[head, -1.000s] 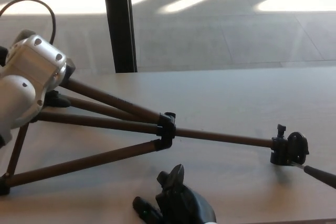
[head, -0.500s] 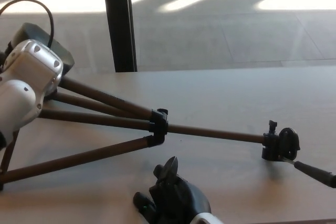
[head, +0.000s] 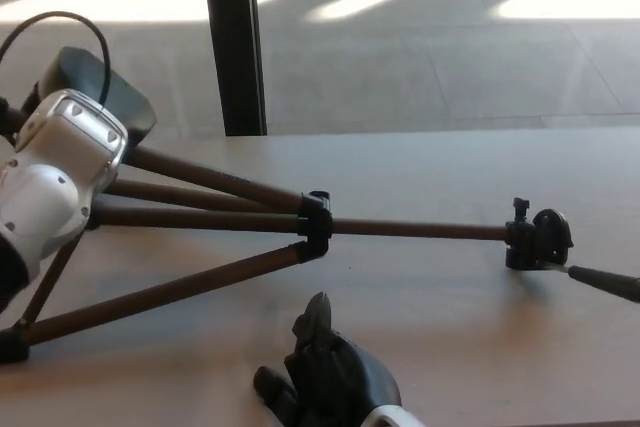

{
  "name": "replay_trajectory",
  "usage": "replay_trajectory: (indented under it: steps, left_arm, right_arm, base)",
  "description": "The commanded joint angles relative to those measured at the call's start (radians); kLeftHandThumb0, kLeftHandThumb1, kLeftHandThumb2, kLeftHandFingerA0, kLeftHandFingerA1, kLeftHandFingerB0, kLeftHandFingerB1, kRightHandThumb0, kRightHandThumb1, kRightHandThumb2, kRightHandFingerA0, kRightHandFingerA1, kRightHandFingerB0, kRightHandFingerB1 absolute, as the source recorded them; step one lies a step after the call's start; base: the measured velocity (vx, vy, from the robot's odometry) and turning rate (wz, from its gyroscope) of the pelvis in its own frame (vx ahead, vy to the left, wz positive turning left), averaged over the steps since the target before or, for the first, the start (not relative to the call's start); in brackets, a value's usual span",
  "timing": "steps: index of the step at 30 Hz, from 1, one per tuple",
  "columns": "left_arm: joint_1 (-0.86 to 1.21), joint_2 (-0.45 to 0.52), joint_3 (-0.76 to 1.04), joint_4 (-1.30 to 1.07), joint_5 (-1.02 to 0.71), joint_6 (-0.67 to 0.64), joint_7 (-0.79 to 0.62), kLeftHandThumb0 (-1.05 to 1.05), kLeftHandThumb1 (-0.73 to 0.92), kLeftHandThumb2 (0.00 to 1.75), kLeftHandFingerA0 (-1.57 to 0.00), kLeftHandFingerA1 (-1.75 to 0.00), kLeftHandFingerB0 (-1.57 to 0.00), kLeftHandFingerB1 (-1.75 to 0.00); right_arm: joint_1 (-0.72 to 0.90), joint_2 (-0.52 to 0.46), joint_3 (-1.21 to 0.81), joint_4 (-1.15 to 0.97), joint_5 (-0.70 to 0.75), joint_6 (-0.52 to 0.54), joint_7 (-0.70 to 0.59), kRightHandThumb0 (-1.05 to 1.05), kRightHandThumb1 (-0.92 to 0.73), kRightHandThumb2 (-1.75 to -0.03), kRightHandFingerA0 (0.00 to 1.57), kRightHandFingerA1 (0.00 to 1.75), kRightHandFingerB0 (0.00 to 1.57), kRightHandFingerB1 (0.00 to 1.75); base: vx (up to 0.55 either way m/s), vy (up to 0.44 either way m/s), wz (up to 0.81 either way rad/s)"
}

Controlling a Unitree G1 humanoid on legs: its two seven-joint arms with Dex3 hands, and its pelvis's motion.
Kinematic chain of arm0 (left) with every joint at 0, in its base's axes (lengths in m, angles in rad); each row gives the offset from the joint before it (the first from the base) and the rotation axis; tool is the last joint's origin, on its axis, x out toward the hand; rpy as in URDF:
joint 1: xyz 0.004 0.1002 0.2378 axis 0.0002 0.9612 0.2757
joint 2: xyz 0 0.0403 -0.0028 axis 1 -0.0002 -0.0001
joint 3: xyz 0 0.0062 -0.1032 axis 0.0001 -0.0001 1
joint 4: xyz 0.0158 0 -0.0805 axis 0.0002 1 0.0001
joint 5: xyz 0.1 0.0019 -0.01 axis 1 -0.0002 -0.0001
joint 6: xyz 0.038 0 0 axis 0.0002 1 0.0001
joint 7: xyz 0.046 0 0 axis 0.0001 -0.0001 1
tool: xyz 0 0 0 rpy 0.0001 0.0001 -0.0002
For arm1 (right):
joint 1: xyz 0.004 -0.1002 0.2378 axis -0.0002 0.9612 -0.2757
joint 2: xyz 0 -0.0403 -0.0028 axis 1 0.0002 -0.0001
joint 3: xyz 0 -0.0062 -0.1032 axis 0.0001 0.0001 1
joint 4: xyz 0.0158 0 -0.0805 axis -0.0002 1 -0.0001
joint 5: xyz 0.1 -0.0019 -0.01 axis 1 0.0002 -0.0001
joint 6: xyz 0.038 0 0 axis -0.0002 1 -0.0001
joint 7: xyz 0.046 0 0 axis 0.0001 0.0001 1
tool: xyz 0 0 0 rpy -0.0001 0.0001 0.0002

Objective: Use both hands of the robot to pick up the tripod lying in the middle of the desk and make it stand upright on the desk

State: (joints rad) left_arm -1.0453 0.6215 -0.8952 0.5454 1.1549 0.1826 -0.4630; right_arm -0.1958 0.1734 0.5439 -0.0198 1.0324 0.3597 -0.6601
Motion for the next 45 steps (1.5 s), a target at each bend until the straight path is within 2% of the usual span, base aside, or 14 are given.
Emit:
replay_trajectory:
  steps: [1, 2, 3, 5, 6, 15, 16, 17, 24, 28, 31, 36, 37, 45]
  left_arm:
    - [0.167, -0.091, -0.016, 0.182, -0.013, -0.222, 0.595, -0.27, 0.48, 0.55, -0.93, -1.62, -0.85, -0.73]
    - [0.164, -0.091, -0.017, 0.183, -0.016, -0.229, 0.589, -0.27, 0.48, 0.55, -0.93, -1.62, -0.85, -0.73]
    - [0.163, -0.098, 0.006, 0.182, -0.049, -0.245, 0.571, -0.26, 0.48, 0.54, -0.91, -1.61, -0.86, -0.69]
    - [0.161, -0.111, 0.033, 0.183, -0.077, -0.255, 0.586, -0.29, 0.46, 0.56, -0.88, -1.67, -0.87, -0.68]
    - [0.139, -0.129, 0.07, 0.164, -0.124, -0.285, 0.56, -0.35, 0.43, 0.58, -0.91, -1.65, -0.85, -0.65]
    - [-0.032, -0.28, 0.115, 0.173, -0.14, -0.315, 0.622, -0.26, 0.51, 0.56, -0.89, -1.74, -0.83, -0.79]
    - [-0.062, -0.295, 0.119, 0.179, -0.141, -0.331, 0.636, -0.26, 0.51, 0.57, -0.9, -1.72, -0.84, -0.87]
    - [-0.083, -0.299, 0.115, 0.18, -0.127, -0.33, 0.643, -0.27, 0.49, 0.56, -0.91, -1.7, -0.84, -0.84]
    - [-0.209, -0.31, 0.156, 0.197, -0.14, -0.351, 0.575, -0.23, 0.47, 0.55, -0.9, -1.7, -0.85, -0.8]
    - [-0.282, -0.33, 0.194, 0.157, -0.151, -0.298, 0.451, -0.16, 0.46, 0.6, -0.89, -1.42, -0.83, -0.79]
    - [-0.277, -0.325, 0.202, 0.102, -0.138, -0.265, 0.387, -0.19, 0.44, 0.63, -0.88, -1.4, -0.82, -0.78]
    - [-0.24, -0.276, 0.188, 0.084, -0.086, -0.288, 0.468, -0.25, 0.46, 0.55, -0.89, -1.73, -0.79, -0.9]
    - [-0.233, -0.269, 0.201, 0.07, -0.098, -0.293, 0.459, -0.26, 0.47, 0.56, -0.9, -1.73, -0.8, -0.92]
    - [-0.233, -0.219, 0.19, 0.044, -0.05, -0.28, 0.413, -0.27, 0.51, 0.56, -0.83, -1.7, -0.76, -0.9]
  right_arm:
    - [0.152, 0.257, 0.027, -0.102, 0.012, -0.018, -0.136, -1.0, -0.77, -1.13, 0.0, 0.29, 0.0, 0.13]
    - [0.153, 0.254, 0.027, -0.104, 0.012, -0.017, -0.134, -1.0, -0.77, -1.13, 0.0, 0.29, 0.0, 0.13]
    - [0.151, 0.246, 0.029, -0.105, 0.009, -0.013, -0.126, -0.86, -0.88, -0.71, 0.0, 0.22, 0.0, 0.15]
    - [0.155, 0.243, 0.029, -0.109, 0.009, -0.015, -0.123, -0.85, -0.88, -0.71, 0.0, 0.2, 0.0, 0.15]
    - [0.163, 0.239, 0.033, -0.11, 0.008, -0.022, -0.109, -0.99, -0.8, -1.14, 0.0, 0.28, 0.0, 0.11]
    - [0.143, 0.219, -0.015, -0.08, -0.014, -0.022, -0.113, -0.87, -0.73, -1.12, 0.0, 0.52, 0.02, 0.39]
    - [0.146, 0.218, -0.022, -0.082, -0.017, -0.025, -0.124, -0.85, -0.91, -0.69, 0.0, 0.64, 0.0, 0.51]
    - [0.151, 0.217, -0.024, -0.082, -0.021, -0.031, -0.122, -0.88, -0.72, -1.11, 0.0, 0.5, 0.04, 0.42]
    - [0.159, 0.226, -0.055, -0.072, -0.018, -0.042, -0.13, -0.85, -0.67, -1.08, 0.01, 0.45, 0.0, 0.34]
    - [0.115, 0.211, -0.099, -0.02, -0.023, -0.027, -0.097, -0.99, -0.58, -0.84, 0.0, 0.0, 0.0, 0.06]
    - [0.096, 0.22, -0.116, 0.019, -0.075, -0.08, -0.069, -1.05, -0.63, -1.03, 0.0, 0.21, 0.0, 0.2]
    - [0.0, 0.218, -0.225, 0.081, -0.103, -0.116, -0.11, -0.99, -0.62, -0.93, 0.0, 0.01, 0.0, 0.0]
    - [-0.006, 0.19, -0.216, 0.09, -0.168, -0.15, -0.085, -0.93, -0.82, -0.64, 0.0, 0.0, 0.0, 0.0]
    - [-0.149, 0.152, -0.478, 0.103, -0.123, -0.153, -0.131, -0.96, -0.65, -0.92, 0.0, 0.0, 0.0, 0.0]
  base:
    - [0.0, 0.0, 0.0]
    - [0.0, 0.0, 0.0]
    - [0.0, 0.0, 0.0]
    - [0.0, 0.0, 0.0]
    - [0.0, 0.0, 0.0]
    - [0.0, 0.0, 0.0]
    - [0.0, 0.0, 0.0]
    - [0.0, 0.0, 0.0]
    - [0.0, 0.0, 0.0]
    - [0.0, 0.0, 0.0]
    - [0.0, 0.0, 0.0]
    - [0.0, 0.0, 0.0]
    - [0.0, 0.0, 0.0]
    - [0.0, 0.0, 0.0]
